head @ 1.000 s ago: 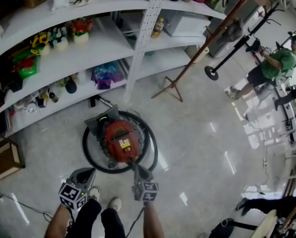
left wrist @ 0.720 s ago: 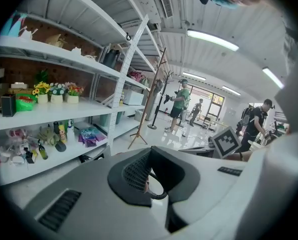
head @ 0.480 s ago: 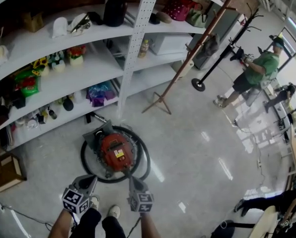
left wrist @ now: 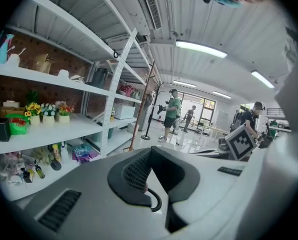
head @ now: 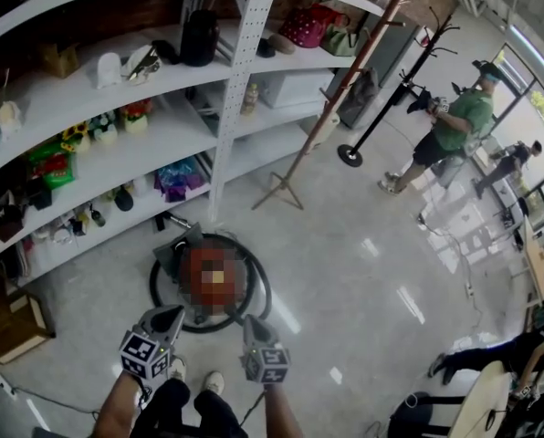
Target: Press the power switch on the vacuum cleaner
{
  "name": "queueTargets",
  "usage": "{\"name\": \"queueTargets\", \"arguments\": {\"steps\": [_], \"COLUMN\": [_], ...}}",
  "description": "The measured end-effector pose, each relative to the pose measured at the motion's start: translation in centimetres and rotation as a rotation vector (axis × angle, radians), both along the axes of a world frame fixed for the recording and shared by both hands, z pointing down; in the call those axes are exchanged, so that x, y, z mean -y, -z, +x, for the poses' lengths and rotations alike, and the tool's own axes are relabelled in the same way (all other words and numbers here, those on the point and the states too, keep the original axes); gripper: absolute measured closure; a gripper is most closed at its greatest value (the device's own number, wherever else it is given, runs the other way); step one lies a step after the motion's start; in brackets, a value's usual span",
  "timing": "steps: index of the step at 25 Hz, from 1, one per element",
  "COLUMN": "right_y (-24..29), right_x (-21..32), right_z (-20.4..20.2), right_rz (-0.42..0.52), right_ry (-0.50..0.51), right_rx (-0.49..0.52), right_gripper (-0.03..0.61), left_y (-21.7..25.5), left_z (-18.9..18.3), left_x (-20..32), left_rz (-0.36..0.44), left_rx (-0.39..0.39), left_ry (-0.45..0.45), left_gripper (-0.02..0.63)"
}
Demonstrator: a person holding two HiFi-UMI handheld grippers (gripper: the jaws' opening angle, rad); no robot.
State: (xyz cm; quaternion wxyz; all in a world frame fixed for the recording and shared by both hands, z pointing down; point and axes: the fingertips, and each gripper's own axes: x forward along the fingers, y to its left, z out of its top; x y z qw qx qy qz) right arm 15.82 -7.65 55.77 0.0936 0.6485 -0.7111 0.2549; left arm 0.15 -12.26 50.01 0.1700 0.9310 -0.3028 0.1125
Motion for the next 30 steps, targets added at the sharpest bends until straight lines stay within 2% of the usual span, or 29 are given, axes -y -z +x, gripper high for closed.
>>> {"name": "queueTargets", "arguments": {"steps": [7, 11, 18, 30], "right_y": [3.9, 7.7, 11.9, 16.2], "right_x": [-2.2, -2.3, -3.5, -5.0], "right_z": [0.6, 1.1, 1.1, 0.8], "right_rz": [0.023, 0.086, 0.131, 0.196], "right_ry": [-0.039, -0.064, -0.077, -0.078], "right_rx": [-0.019, -0.036, -0.054, -0.091], "right_gripper": [0.571, 0.571, 0.571, 0.571], "left_y": [3.4, 7.0, 10.4, 14.9], "left_z": [-0.9, -0.9, -1.1, -1.4], "left_x": [-0.9, -0.7, -2.0, -2.4], "left_rz": [0.031, 0.071, 0.116, 0.194], "left_rx": [0.002, -0.022, -0.038, -0.059], "left_ry": [0.003, 0.003, -0.007, -0.001], "left_gripper": [0.606, 0.606, 0.606, 0.606]}}
